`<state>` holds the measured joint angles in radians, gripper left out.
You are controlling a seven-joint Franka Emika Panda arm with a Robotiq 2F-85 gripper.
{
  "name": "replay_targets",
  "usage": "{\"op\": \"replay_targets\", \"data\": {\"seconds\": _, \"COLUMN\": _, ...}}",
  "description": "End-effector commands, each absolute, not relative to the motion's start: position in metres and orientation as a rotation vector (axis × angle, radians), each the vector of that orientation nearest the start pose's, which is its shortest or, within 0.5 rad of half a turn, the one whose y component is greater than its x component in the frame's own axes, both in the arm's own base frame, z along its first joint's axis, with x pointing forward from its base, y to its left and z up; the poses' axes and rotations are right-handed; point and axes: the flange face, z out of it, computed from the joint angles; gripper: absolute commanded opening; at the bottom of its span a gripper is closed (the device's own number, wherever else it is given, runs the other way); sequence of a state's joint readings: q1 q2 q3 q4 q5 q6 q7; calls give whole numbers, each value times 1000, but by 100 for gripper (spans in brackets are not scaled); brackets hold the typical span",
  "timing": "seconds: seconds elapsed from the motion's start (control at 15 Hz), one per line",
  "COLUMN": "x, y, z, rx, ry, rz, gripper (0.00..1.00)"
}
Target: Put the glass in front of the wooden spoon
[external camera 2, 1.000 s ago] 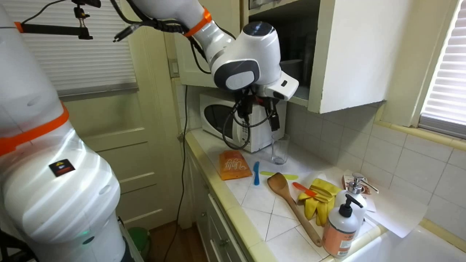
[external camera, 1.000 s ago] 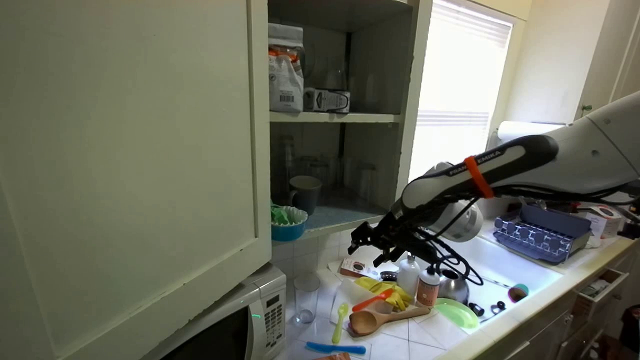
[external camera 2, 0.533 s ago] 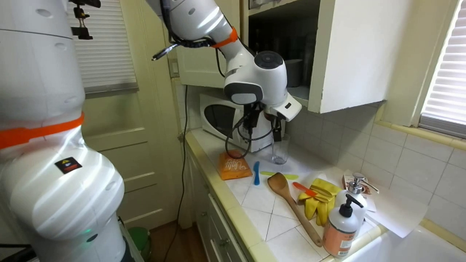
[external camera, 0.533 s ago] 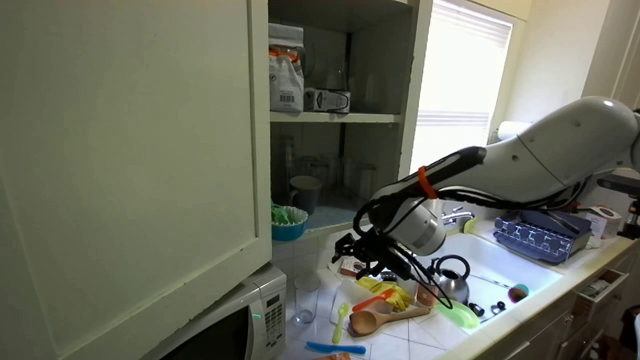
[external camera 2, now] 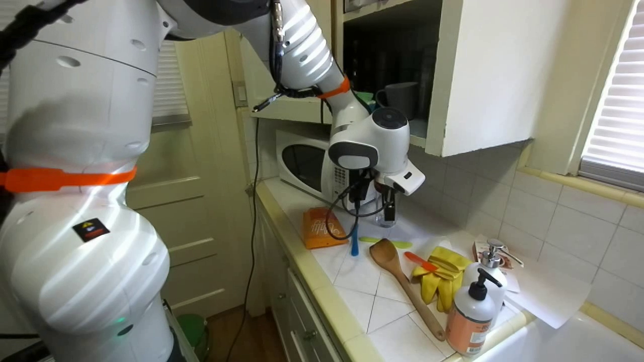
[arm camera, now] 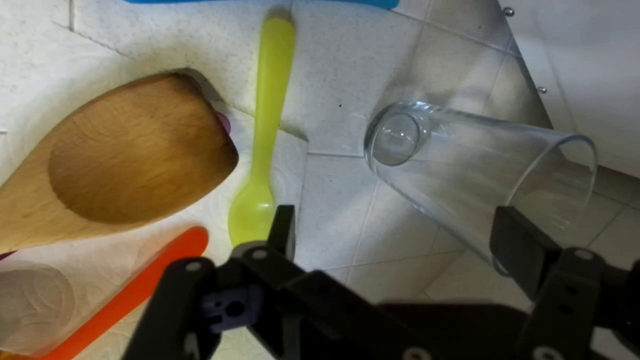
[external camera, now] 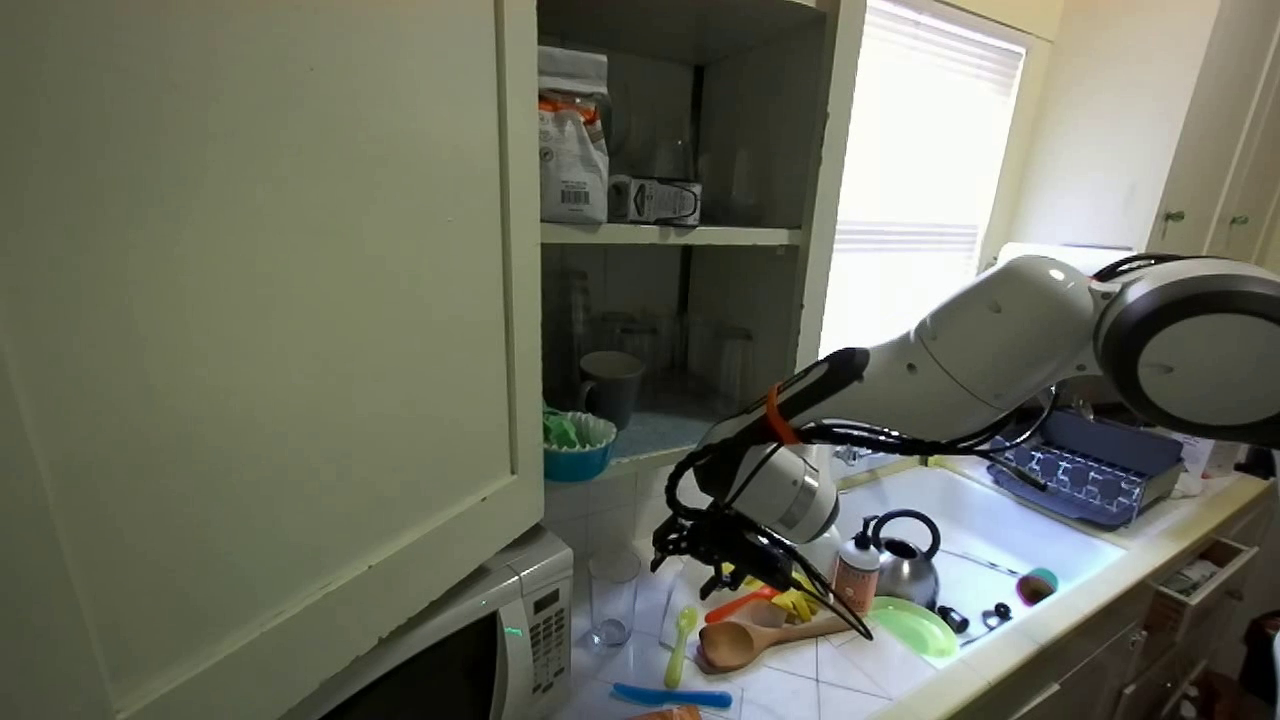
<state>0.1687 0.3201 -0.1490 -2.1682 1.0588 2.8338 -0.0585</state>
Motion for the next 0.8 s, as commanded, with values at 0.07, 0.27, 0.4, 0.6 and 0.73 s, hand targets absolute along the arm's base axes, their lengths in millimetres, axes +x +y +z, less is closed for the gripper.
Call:
{"op": "replay_targets", "data": {"seconds": 0.07, "x": 577, "y": -32, "z": 277, "rx": -2418, "ry": 1125, "rz": -467, "gripper": 100}}
{"op": "replay_targets", "data": {"seconds": 0.27, "x": 577, "y": -32, "z": 279, "rx": -2415, "ry": 1123, "rz": -472, "gripper": 100}}
{"op": "replay_targets", "data": {"seconds": 0.4, "x": 582, "y": -27, "z": 277, "rx": -2413, "ry": 1100, "rz": -472, "gripper": 100}}
{"op": "replay_targets", "data": {"seconds": 0.6, "x": 593, "y": -15, "z": 273, "rx": -2408, "ry": 1070, "rz": -467, "gripper": 100}}
{"op": "replay_targets", "data": {"seconds": 0.73, "x": 598, "y": -9, "z": 268, "rx": -2399, "ry": 1052, "rz": -451, "gripper": 100}}
